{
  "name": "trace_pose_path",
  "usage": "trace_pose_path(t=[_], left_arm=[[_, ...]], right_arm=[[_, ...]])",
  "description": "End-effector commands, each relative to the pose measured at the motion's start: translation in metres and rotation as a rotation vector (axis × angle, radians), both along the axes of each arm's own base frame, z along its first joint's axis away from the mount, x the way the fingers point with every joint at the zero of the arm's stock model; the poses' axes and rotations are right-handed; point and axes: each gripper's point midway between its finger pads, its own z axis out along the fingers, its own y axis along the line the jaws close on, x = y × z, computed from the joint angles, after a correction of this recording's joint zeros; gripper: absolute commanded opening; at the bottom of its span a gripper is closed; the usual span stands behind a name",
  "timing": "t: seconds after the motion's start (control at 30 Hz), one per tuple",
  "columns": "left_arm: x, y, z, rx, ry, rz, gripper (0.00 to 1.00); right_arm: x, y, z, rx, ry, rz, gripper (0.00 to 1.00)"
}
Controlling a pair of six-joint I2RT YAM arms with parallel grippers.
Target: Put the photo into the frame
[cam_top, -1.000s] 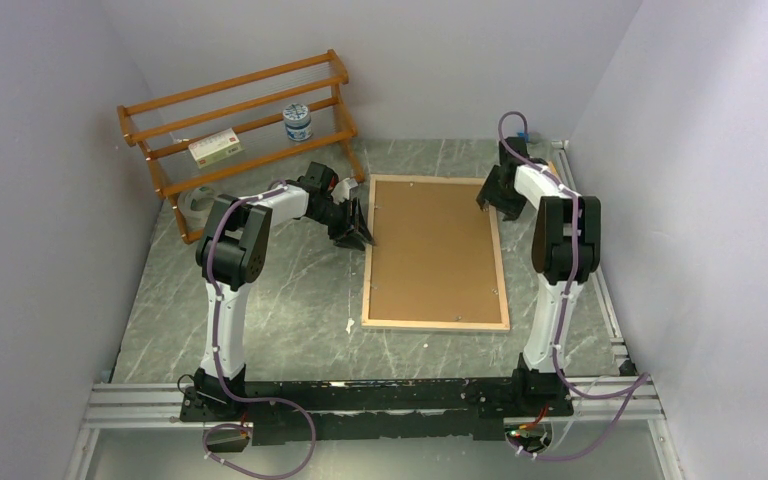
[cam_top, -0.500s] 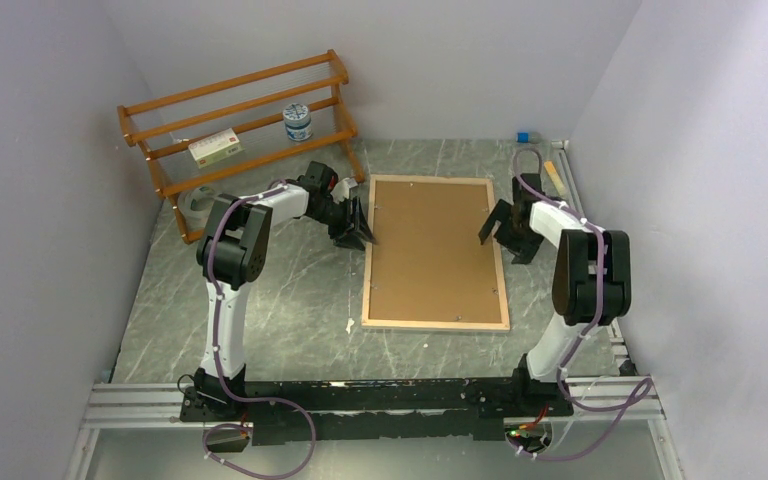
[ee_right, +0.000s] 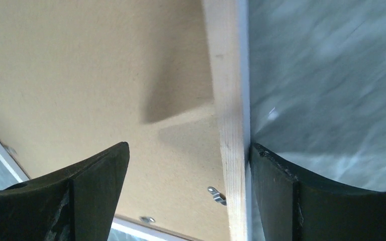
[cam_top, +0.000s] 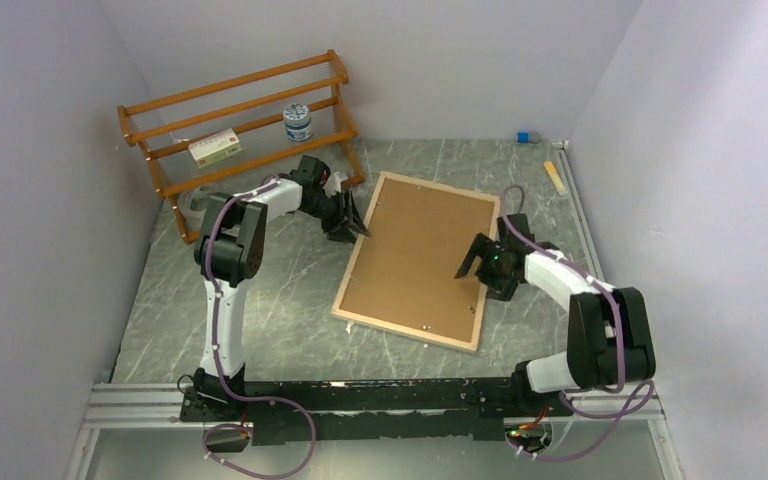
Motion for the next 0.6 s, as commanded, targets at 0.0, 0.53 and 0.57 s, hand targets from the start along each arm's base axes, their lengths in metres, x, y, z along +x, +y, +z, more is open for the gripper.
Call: trace_pose_path(t=[0.0, 0.53, 0.57], left_arm=[[-0.002, 0.008, -0.037, 0.117, -0.003, -0.021, 0.54], [0.020, -0.010, -0.064, 0.075, -0.028, -0.121, 0.52], [0.023, -0.008, -0.064, 0.094, -0.032, -0.109, 0.52]], right_arm=[[-0.029, 0.079, 0.025, 0.248, -0.022, 0.102, 0.91], [-0.038, 0.224, 0.058, 0.502, -0.225, 0.065, 0.89], [-0.036, 0.233, 0.061, 0.496, -0.229, 0.082, 0.89]])
